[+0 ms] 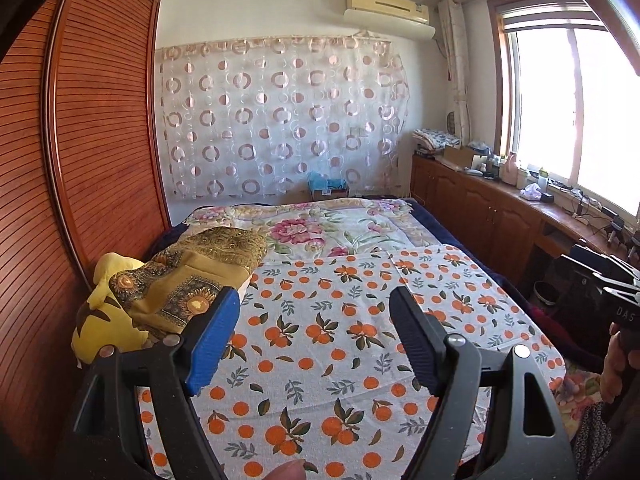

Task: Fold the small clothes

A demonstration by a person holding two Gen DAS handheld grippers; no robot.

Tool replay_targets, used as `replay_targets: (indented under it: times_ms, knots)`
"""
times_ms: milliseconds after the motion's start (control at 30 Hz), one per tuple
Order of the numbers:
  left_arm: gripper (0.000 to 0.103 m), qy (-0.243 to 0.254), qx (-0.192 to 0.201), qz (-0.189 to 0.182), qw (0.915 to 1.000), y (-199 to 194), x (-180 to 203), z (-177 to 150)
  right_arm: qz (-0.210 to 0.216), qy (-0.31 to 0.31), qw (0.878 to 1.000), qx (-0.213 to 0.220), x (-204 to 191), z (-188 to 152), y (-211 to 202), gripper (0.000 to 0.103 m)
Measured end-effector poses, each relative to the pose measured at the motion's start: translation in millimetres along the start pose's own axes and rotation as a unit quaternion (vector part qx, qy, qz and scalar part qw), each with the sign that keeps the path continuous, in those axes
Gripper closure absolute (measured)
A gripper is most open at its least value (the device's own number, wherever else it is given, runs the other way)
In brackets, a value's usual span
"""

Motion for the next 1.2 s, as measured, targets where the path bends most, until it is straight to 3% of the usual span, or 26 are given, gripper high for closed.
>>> replay_targets:
  times_ms: [1200]
  knots:
    - [0.025,-0.003,0.001,-0.003,1.0000,-13.1,3.6,-4.5,0.010,-0.006,1.000,0.007,13.0,-3.7,5.3,0.027]
Point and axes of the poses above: each gripper's, at about its wrist camera, not at the fingertips, and y roughly the way its jaws point, x to its right, z to its top, the point moved 1 cm from there along y, roughly the way its jaws point, and after that the axes turned 4 degrees about -z, right-handed, at the moved point
